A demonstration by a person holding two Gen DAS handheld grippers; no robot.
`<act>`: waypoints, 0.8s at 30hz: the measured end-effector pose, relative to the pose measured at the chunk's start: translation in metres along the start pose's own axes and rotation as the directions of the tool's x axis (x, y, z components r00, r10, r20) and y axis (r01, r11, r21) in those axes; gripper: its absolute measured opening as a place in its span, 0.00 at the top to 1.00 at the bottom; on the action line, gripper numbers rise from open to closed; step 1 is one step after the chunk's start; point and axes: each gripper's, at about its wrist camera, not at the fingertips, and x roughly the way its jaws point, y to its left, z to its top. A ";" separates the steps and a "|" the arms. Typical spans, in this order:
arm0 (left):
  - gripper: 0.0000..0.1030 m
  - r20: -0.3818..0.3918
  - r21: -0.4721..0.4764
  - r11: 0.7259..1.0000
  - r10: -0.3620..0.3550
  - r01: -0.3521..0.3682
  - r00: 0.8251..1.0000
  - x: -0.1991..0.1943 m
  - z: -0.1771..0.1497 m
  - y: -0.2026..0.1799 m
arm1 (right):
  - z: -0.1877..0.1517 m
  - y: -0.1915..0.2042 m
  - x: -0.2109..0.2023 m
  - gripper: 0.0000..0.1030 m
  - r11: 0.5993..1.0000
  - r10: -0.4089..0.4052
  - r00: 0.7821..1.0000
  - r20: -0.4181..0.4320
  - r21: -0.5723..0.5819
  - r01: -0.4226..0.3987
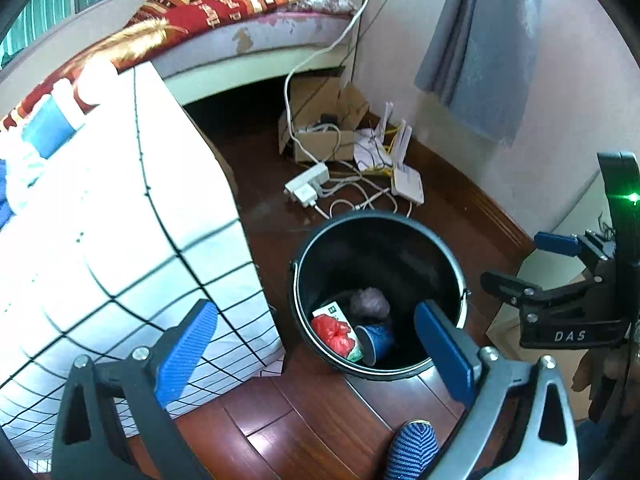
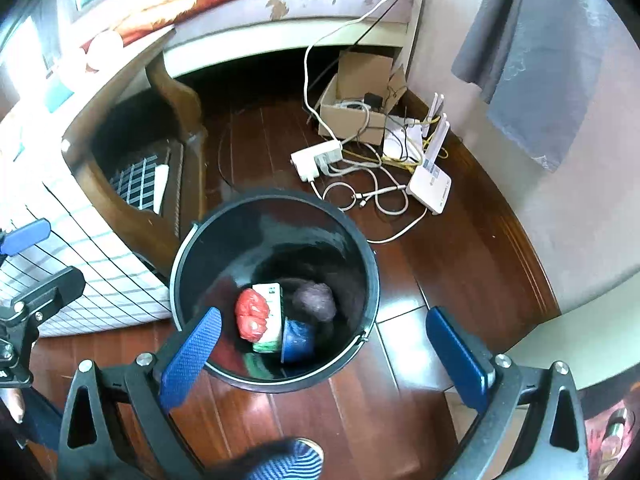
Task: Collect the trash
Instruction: 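Move both tools back toward the remaining items on the box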
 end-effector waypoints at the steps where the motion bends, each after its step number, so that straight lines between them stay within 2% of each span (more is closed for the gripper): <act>1: 0.03 0.009 -0.003 1.000 0.001 -0.001 1.000 -0.005 0.001 0.002 | 0.001 0.001 -0.006 0.00 1.000 0.002 1.000 0.011 0.004 -0.002; 13: 0.03 0.101 -0.043 0.998 0.040 -0.036 0.994 -0.058 0.008 0.030 | 0.027 0.042 -0.068 0.00 0.998 0.042 0.988 0.146 -0.045 -0.036; 24: 0.03 0.160 -0.095 0.989 0.132 -0.118 0.978 -0.094 0.004 0.073 | 0.051 0.103 -0.095 0.00 0.985 0.121 0.966 0.230 -0.148 -0.089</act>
